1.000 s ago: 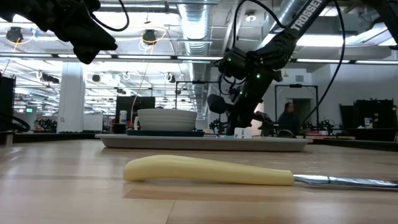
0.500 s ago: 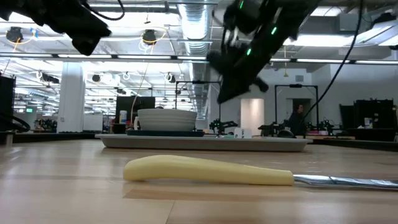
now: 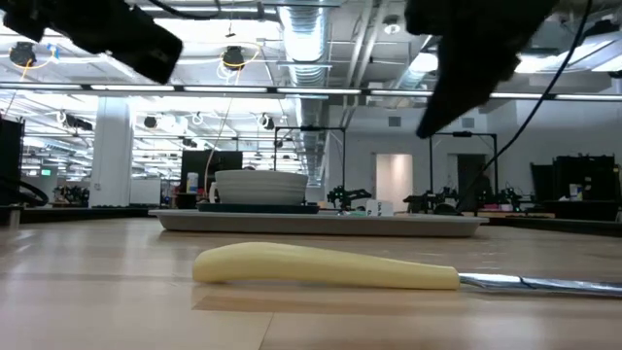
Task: Set up tray
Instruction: Put the yellow knife on the blue napkin to the right of the orange fork
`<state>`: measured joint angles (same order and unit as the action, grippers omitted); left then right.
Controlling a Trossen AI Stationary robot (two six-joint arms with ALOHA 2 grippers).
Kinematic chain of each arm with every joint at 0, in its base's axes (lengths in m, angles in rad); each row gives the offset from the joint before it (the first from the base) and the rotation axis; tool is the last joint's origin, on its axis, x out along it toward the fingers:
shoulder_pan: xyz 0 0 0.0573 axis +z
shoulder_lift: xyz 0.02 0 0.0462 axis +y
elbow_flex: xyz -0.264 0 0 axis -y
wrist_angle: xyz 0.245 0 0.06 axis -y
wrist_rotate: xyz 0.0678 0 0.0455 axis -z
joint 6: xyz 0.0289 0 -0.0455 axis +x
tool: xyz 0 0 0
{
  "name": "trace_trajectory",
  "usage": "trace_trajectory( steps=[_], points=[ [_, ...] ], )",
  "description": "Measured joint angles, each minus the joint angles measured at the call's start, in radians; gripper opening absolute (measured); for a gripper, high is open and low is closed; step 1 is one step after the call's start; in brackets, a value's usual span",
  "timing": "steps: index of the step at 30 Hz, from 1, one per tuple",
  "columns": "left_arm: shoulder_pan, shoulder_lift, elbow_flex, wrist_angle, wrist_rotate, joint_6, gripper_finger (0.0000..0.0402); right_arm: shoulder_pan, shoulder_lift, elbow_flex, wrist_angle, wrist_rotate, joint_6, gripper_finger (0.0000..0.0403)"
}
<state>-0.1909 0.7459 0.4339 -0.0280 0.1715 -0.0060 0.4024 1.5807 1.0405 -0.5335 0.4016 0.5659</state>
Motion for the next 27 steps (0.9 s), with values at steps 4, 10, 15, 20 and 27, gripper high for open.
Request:
trace_trajectory(
  steps=[4,10,15,20,27],
  points=[
    [-0.013,0.135,0.0,0.167,0.004,0.11,0.0057,0.07,0.012,-0.001,-0.05,0.075,0.093,0.0],
    [-0.043,0.343,0.0,0.432,0.081,0.248,0.0057,0.13,0.011,0.0,-0.042,0.164,0.039,0.0],
    [-0.067,0.539,0.0,0.704,0.079,0.183,0.0057,0.146,0.011,0.0,-0.043,0.18,0.009,0.0],
    [-0.07,0.707,0.074,0.801,0.08,0.102,0.0057,0.146,0.011,0.0,-0.043,0.185,0.02,0.0],
    [-0.104,0.891,0.255,0.608,0.086,0.089,0.0057,0.172,0.011,0.0,-0.043,0.184,0.082,0.0]
  ],
)
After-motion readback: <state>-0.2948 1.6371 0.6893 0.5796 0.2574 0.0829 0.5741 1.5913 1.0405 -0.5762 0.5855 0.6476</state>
